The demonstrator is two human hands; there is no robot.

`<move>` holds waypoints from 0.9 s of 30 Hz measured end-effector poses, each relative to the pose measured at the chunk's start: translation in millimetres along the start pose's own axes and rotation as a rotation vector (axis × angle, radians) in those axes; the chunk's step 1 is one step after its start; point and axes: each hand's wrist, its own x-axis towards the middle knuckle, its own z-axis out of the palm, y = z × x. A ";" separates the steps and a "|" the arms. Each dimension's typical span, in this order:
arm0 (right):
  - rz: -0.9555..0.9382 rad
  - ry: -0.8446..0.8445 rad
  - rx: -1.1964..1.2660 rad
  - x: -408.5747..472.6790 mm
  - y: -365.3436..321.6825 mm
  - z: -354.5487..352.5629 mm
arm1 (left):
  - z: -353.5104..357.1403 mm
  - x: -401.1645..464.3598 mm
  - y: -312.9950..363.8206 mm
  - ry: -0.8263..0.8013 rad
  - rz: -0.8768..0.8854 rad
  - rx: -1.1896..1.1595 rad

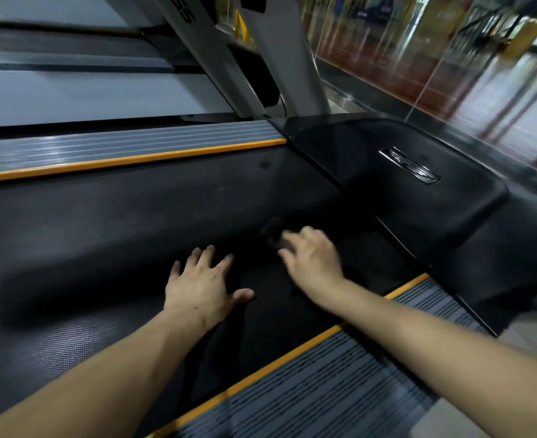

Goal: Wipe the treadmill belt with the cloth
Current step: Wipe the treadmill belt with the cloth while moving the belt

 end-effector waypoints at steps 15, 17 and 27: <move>0.255 0.000 -0.134 16.0 67.8 -13.3 | 0.0 -0.5 -0.4 -0.006 -0.007 -0.005; 0.088 0.015 -0.071 -6.6 26.7 -7.5 | -0.5 -1.0 0.6 -0.014 -0.013 -0.001; 0.220 -0.030 -0.182 27.5 131.3 -28.1 | -2.9 1.0 4.1 -0.010 -0.010 0.017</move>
